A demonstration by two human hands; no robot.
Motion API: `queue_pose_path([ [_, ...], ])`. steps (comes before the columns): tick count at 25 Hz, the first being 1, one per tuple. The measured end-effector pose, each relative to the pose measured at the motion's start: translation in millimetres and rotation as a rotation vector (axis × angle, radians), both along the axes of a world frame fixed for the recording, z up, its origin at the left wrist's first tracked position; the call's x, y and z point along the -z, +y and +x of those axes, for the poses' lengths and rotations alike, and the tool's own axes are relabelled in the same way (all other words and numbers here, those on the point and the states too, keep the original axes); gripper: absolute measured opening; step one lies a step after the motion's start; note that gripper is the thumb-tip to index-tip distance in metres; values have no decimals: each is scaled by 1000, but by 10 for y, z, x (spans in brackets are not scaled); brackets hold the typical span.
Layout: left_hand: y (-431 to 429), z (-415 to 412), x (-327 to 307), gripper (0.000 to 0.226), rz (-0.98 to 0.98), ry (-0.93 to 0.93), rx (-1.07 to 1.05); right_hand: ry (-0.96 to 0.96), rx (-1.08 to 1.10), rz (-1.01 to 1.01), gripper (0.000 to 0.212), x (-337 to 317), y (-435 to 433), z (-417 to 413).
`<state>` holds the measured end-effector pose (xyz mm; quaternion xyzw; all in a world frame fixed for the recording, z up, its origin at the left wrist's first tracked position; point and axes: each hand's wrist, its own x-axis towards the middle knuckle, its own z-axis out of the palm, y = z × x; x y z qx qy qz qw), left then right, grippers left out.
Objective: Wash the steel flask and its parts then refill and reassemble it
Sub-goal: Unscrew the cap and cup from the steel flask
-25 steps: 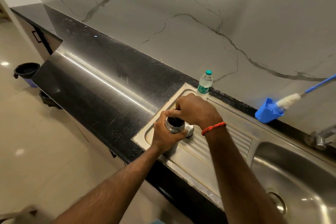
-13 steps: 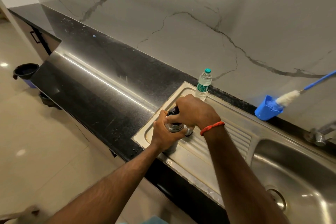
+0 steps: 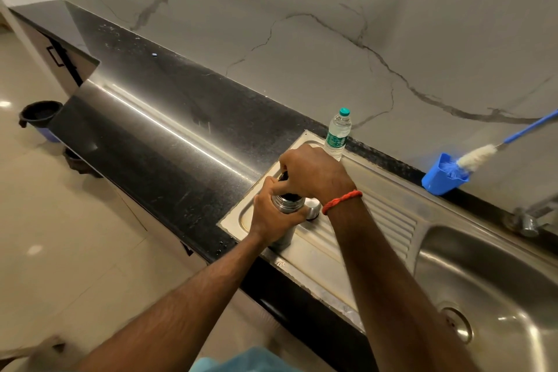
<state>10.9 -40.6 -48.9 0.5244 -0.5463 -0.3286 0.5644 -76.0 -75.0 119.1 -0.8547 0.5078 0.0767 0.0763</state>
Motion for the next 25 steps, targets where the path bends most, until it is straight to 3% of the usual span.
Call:
queue_pose_path([
  [2, 15, -5, -11, 69, 11, -19, -9, 0, -99, 75, 39, -70, -7, -18],
  [4, 27, -11, -31, 69, 23, -27, -18, -9, -153, 183, 56, -119, -1, -44],
  [7, 25, -6, -27, 69, 16, -62, 3, 0, -47, 221, 79, -51, 13, -66],
  [13, 4, 3, 47, 65, 54, -12, -22, -40, -80, 61, 56, -170, 39, -131],
  [20, 19, -3, 15, 71, 53, -36, -32, -222, -23, -134, 58, -406, -13, -442],
  [25, 28, 0, -2, 69, 45, -40, -23, -181, 105, -105, 60, -250, -104, -670],
])
